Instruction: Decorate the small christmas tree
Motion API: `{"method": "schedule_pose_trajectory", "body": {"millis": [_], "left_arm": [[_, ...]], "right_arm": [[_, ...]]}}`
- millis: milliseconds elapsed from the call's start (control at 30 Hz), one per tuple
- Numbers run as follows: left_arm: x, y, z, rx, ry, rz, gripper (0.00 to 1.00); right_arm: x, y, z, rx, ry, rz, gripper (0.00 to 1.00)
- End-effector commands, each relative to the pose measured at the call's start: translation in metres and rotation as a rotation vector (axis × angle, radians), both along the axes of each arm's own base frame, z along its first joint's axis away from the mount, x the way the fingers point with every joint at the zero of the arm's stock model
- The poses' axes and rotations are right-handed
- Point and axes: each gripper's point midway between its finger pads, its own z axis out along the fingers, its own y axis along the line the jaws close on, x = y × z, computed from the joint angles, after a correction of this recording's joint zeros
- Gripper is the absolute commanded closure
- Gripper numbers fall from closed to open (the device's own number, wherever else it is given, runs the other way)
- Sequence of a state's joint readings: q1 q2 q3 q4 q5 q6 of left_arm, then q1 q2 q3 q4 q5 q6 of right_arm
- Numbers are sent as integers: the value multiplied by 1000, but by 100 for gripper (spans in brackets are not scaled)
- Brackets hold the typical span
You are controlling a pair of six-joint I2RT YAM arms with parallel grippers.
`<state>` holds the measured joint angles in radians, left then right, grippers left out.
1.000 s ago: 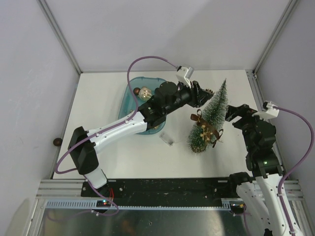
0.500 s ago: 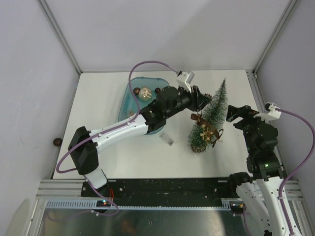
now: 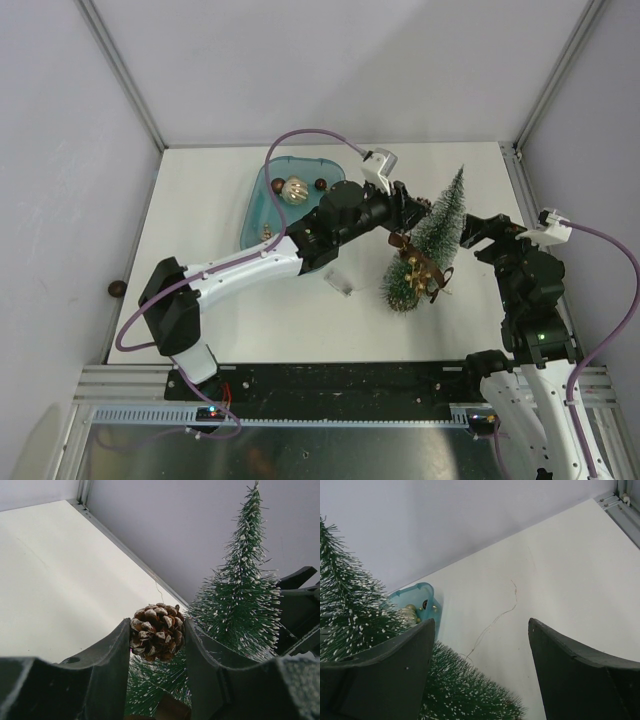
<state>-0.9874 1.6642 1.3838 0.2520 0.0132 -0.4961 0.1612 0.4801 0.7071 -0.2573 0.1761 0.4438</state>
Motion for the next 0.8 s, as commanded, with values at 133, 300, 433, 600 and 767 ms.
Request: {"method": "schedule_pose_trajectory", "body": {"millis": [133,300,433,600,767], "left_arm": [[-18,-1,48,-96,-77,-63,46],[-21,-3,51,-102,-82,-83,41],[-22,-1,52,-98,-91,-83,36],[-22,0,53,-99,-95,-78,36],[-21,2,52,-97,-97,-68,36]], "right_arm": [[-4,-5,22,6,-62,-22,20],[-5,-6,23,5,-66,-27,20],[-4,-6,22,5,-64,-27,20],[-5,-6,22,6,-65,-25,20],[-6,-7,23,6,-69,-28,20]]}}
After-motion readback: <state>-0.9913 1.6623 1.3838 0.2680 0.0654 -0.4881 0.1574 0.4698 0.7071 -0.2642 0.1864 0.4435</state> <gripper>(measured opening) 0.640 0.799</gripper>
